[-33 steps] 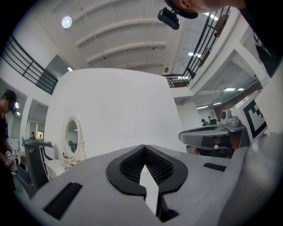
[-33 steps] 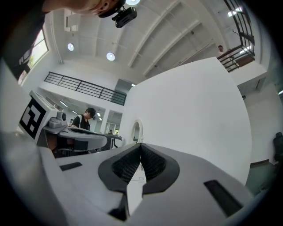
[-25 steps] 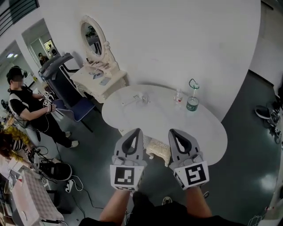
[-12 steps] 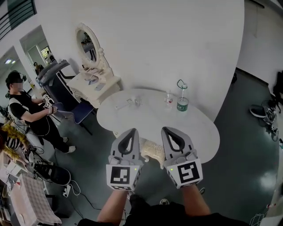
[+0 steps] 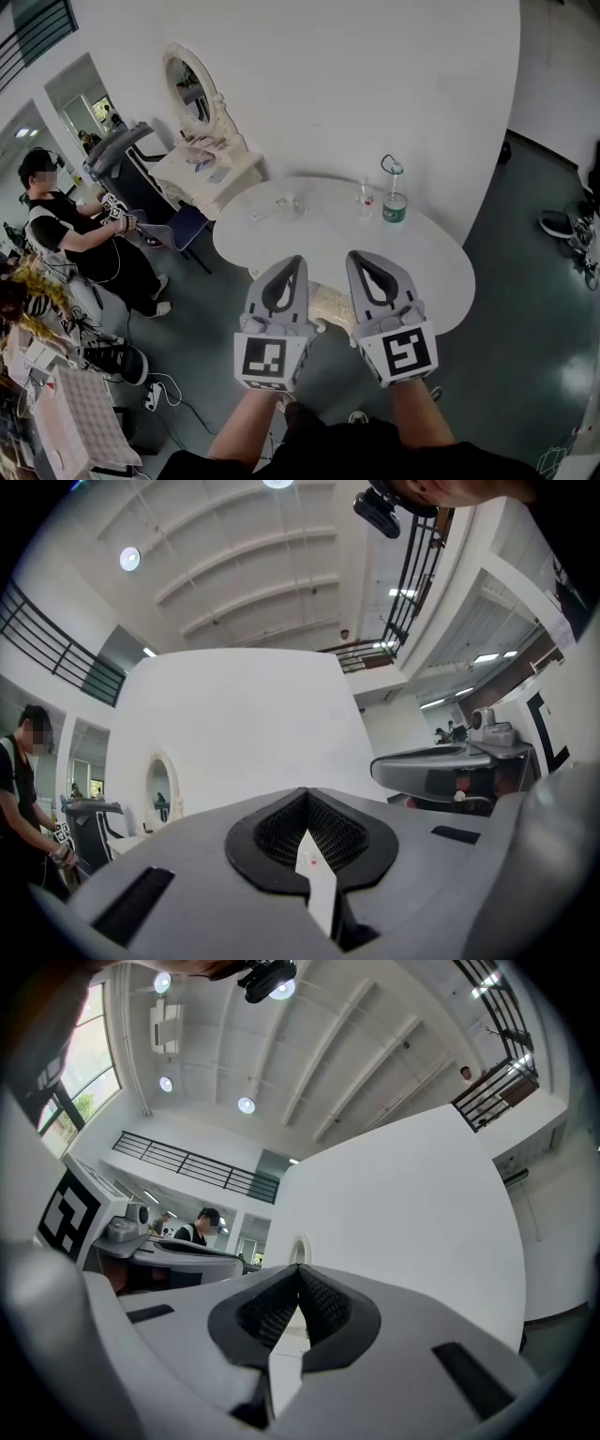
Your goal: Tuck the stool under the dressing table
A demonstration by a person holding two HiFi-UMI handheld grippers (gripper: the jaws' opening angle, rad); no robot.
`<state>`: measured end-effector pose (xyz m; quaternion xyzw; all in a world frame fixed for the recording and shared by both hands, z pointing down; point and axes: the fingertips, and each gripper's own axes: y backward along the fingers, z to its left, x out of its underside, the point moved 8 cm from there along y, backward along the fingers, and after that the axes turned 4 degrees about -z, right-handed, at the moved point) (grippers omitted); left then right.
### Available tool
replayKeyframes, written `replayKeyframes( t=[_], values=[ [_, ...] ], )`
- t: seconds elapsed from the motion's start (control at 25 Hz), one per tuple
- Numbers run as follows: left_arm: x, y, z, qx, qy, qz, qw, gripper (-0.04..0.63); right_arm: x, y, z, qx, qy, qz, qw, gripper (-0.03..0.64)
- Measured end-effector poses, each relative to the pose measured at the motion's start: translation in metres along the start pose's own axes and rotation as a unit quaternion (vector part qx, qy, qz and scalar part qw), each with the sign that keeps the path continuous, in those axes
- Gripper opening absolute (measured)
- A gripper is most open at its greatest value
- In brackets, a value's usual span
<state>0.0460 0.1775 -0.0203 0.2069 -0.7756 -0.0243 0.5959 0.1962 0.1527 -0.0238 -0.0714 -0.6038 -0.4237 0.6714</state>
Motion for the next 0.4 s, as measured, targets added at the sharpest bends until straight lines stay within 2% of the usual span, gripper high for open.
replayKeyframes(
  t=[0.4],
  values=[
    [0.005,-0.004,0.003,-0.004,0.010,-0.005,0.9999,0.005,0.010,-0.011,0.004,-0.010,-0.010,-0.005,1.000,0.005]
  ],
)
